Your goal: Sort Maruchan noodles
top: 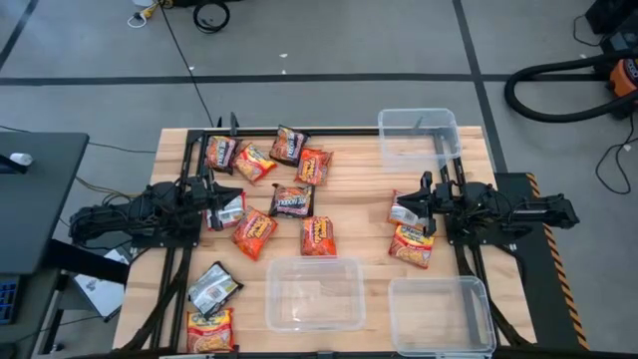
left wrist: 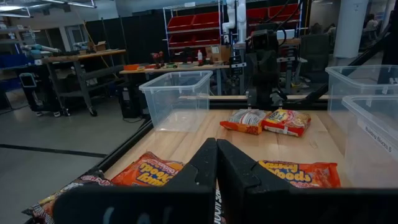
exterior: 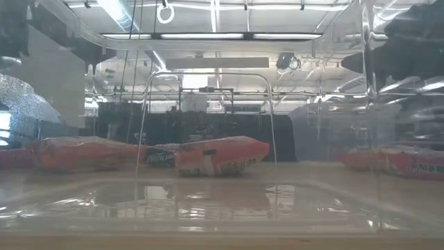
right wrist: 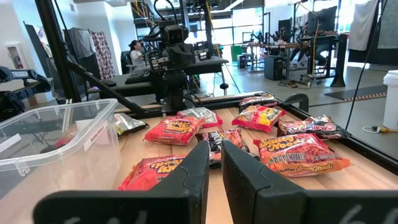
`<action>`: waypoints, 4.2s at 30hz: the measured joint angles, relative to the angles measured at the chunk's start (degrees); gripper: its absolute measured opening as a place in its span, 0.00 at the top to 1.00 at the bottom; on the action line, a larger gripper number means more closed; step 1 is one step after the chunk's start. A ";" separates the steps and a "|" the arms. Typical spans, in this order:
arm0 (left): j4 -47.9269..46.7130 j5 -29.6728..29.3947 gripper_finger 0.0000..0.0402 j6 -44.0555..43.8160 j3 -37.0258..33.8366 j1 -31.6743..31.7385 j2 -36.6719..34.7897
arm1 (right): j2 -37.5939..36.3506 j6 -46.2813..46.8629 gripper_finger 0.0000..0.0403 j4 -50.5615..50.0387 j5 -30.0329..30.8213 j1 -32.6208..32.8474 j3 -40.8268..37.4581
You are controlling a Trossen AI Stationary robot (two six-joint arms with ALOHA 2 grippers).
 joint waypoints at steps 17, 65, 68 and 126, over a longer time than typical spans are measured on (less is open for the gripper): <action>0.12 0.04 0.97 -4.91 0.00 -0.02 0.00 | 0.00 -12.19 0.88 2.32 2.67 0.00 0.02; 3.83 -0.46 0.97 -19.06 -0.02 0.02 0.02 | 83.67 32.77 0.53 -61.38 16.01 11.39 50.12; 3.85 -0.48 0.97 -19.00 -0.02 0.02 0.02 | 85.52 32.19 0.48 -61.31 12.93 8.27 50.12; 3.68 10.61 0.97 -18.49 0.04 -5.32 0.02 | 72.93 -25.04 0.98 -34.47 -6.40 8.20 49.24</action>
